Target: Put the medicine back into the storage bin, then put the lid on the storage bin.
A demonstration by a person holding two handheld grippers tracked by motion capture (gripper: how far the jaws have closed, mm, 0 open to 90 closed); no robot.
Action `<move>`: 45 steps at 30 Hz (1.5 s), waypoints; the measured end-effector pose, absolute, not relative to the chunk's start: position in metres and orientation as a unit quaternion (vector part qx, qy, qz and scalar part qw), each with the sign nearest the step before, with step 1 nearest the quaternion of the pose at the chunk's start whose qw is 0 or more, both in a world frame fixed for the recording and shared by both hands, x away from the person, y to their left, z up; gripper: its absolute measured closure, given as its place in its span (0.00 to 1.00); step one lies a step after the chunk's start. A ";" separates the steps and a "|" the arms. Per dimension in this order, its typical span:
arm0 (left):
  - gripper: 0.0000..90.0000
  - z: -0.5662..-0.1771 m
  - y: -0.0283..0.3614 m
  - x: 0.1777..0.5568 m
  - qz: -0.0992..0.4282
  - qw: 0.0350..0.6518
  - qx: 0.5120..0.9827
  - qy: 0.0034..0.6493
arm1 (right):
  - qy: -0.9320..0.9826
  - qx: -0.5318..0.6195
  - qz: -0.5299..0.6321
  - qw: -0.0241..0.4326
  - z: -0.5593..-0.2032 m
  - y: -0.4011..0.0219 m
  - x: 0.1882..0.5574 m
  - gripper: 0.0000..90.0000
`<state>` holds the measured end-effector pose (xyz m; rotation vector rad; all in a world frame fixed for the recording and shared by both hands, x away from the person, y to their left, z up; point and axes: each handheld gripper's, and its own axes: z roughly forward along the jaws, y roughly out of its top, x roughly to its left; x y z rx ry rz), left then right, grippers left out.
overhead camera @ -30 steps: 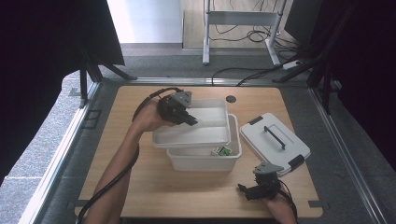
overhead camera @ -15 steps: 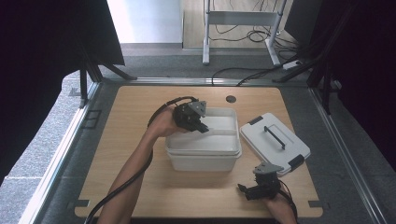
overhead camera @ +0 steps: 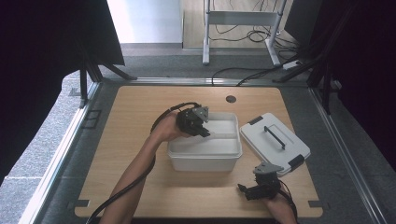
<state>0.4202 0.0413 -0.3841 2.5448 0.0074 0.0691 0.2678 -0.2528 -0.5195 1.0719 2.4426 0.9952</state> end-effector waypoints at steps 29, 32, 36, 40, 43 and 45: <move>0.00 -0.350 0.109 0.386 0.116 0.336 0.917 0.181 | 0.848 0.373 0.347 0.148 -0.520 -0.253 0.268 0.00; 0.00 -0.349 0.123 0.380 0.129 0.338 0.912 0.191 | 0.848 0.373 0.347 0.148 -0.519 -0.253 0.268 0.00; 0.00 -0.348 0.143 0.371 0.144 0.349 0.902 0.212 | 0.848 0.373 0.346 0.148 -0.519 -0.253 0.268 0.00; 0.00 -0.352 0.163 0.360 0.155 0.352 0.893 0.234 | 0.848 0.373 0.346 0.147 -0.519 -0.253 0.268 0.00; 0.00 -0.358 0.178 0.352 0.161 0.355 0.888 0.244 | 0.849 0.373 0.345 0.145 -0.519 -0.252 0.268 0.00; 0.00 -0.363 0.187 0.347 0.167 0.354 0.883 0.258 | 0.849 0.373 0.345 0.145 -0.519 -0.252 0.268 0.00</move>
